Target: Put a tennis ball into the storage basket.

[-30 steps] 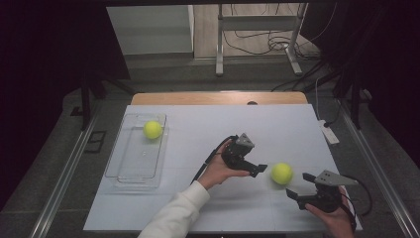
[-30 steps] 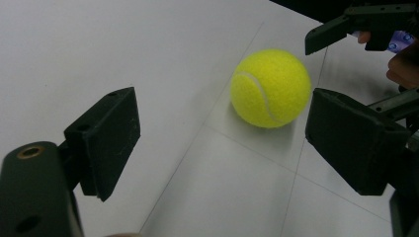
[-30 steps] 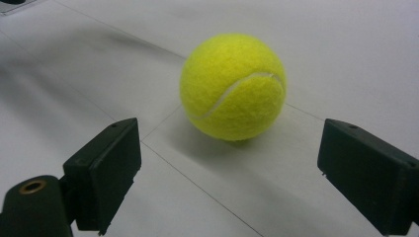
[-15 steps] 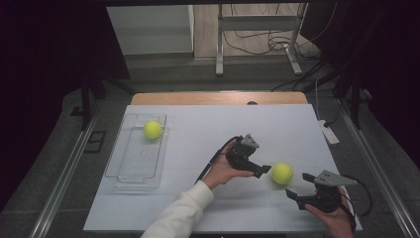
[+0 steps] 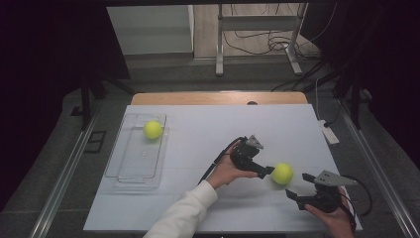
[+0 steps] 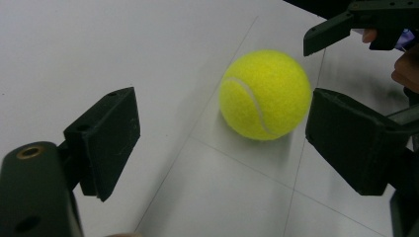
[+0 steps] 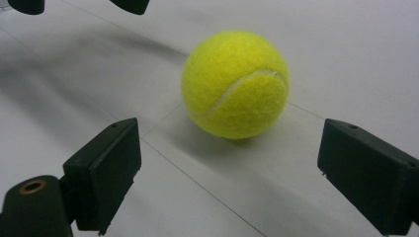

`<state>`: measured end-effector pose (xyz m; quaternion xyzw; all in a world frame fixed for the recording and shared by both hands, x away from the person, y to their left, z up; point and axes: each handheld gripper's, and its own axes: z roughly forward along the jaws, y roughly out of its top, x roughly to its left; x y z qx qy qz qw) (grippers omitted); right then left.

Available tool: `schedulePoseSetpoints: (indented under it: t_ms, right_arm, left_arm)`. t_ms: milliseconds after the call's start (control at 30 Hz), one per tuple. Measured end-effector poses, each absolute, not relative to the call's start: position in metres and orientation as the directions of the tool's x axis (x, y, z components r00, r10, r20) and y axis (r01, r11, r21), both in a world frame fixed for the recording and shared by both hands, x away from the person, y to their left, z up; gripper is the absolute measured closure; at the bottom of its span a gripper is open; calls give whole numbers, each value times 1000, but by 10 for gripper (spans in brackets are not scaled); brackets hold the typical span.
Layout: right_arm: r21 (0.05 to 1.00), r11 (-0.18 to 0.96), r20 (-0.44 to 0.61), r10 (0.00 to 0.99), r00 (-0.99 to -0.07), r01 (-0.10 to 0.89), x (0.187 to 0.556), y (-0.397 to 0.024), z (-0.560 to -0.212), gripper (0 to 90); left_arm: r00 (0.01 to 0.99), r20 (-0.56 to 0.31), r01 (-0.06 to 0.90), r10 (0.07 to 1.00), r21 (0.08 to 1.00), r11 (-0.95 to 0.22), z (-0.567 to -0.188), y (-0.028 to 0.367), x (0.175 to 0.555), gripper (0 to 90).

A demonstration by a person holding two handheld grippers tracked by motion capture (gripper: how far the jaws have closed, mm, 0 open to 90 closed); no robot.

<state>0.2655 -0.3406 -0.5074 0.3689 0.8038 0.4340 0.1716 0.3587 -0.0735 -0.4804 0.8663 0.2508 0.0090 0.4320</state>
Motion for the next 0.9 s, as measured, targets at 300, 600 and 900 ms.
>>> schedulePoseSetpoints:
  t_ms: [300,600,900]
  right_arm:
    - [821,363,36,738,-674,440,266,-339,-508,100]
    - [821,362,37,738,-674,441,265,-340,-508,100]
    - [819,364,37,737,-674,443,265,-340,-508,99]
  left_arm:
    - [878,-204,426,433,746,-512,-483,-84,360,144]
    - [884,-207,422,420,740,-523,-486,-94,361,144]
    - [884,-220,428,413,736,-525,-489,-104,363,144]
